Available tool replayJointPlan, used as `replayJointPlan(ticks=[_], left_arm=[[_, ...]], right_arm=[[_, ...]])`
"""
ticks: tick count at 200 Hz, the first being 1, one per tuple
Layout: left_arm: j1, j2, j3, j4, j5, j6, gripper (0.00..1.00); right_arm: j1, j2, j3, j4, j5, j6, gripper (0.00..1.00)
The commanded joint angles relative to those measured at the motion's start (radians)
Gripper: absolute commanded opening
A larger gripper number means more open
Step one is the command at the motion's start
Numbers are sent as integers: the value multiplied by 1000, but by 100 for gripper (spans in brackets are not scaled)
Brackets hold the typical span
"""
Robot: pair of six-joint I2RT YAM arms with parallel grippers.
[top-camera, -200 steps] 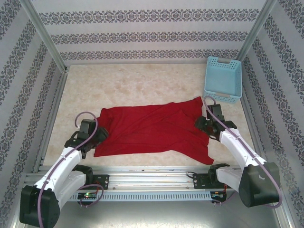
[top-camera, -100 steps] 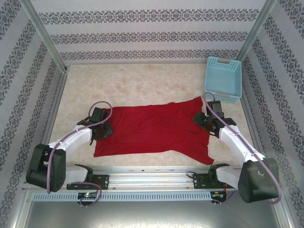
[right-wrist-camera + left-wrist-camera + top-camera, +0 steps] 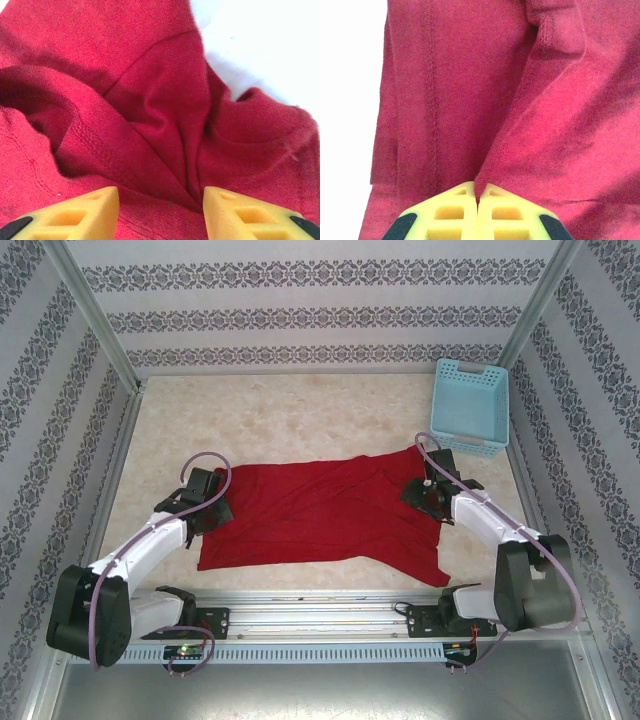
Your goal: Fold the inside-out t-shirt
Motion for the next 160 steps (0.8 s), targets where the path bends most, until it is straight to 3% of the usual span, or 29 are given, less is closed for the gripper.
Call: replayJointPlan(ticks=[1,21,35,73,103,115,134,160], left_arm=[[-10,-55,-38,-1,-33,-19,0],[-8,-104,-55,-7,-54,-31,0],[-7,-128,-63,-9,-66,-36,0],[-8,-123,-57,-16,-60,-24,0],[-8,-105,-58,-8,-53,-22,0],[-7,-107,-56,-10,-55,-22,0],[-9,-117,-56,-20,-82,-19,0],[-2,-120,-62,-29,-99,-27,0]], right_arm=[[22,49,47,3,-9,-28,55],[56,84,64,1,-19,-41,63],[101,103,92,-21,0,-60,64],[244,125,181,-116,152,-96,42],[327,158,238,-156,217,-140,36],[330,163,262,-204,258,-152,35],[303,102,251,-251,336,-163,43],[167,-56,154,-221,203,-128,46]])
